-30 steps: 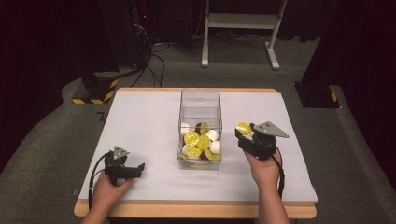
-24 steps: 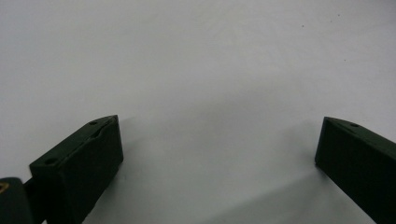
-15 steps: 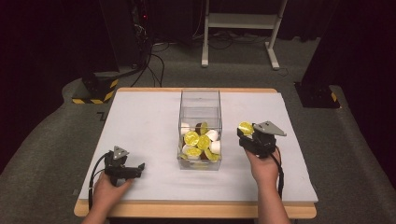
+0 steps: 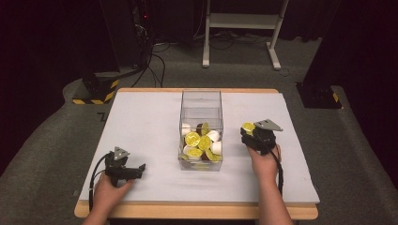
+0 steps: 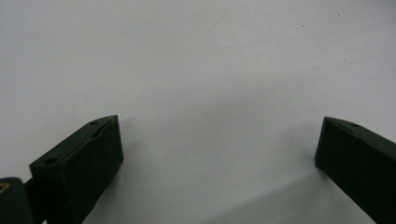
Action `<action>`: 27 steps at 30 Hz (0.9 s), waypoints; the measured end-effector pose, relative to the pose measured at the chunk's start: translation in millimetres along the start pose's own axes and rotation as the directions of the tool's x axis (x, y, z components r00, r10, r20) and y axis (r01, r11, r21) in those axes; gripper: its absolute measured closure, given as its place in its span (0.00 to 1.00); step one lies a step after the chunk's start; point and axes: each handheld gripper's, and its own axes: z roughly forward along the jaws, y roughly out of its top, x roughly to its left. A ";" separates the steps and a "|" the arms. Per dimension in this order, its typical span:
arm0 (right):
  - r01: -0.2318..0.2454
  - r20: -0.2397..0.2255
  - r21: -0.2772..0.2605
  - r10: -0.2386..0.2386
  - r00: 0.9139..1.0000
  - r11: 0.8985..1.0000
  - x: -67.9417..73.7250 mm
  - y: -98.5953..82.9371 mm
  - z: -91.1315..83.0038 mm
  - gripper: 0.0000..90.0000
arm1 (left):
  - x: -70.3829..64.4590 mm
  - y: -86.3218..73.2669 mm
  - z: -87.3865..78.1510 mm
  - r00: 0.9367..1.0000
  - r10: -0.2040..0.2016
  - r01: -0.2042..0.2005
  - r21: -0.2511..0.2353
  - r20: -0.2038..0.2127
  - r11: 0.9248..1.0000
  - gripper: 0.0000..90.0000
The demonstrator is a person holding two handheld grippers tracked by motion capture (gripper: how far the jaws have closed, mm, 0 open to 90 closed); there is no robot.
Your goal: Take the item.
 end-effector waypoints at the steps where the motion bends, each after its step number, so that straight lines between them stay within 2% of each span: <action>1: 0.005 0.006 0.005 -0.005 1.000 1.000 -0.5 -0.8 2.9 0.42 | 0.2 0.0 -0.1 1.000 0.003 -0.003 0.001 0.000 1.000 0.01; 7: 0.006 0.014 0.031 -0.007 1.000 1.000 -3.4 -4.0 16.9 0.42 | 0.1 0.0 -0.1 1.000 0.002 -0.002 0.001 0.000 1.000 0.01; 11: -0.002 0.027 0.067 0.000 1.000 0.998 -8.9 -9.0 30.5 0.42 | 0.1 0.0 -0.1 1.000 0.001 -0.001 0.001 0.000 1.000 0.01; 14: -0.006 0.027 0.080 0.003 1.000 0.997 -9.8 -10.6 33.3 0.42 | 0.1 0.0 0.0 1.000 0.001 -0.001 0.001 0.000 1.000 0.01; 18: 0.016 0.047 0.113 -0.022 0.999 0.993 -9.7 -15.6 41.3 0.42 | 0.0 0.0 -0.1 1.000 0.001 -0.001 0.000 0.000 1.000 0.01; 27: -0.001 0.058 0.131 -0.007 0.998 0.991 -14.1 -21.2 46.1 0.42 | 0.0 -0.1 -0.2 1.000 0.002 -0.002 0.000 0.000 1.000 0.01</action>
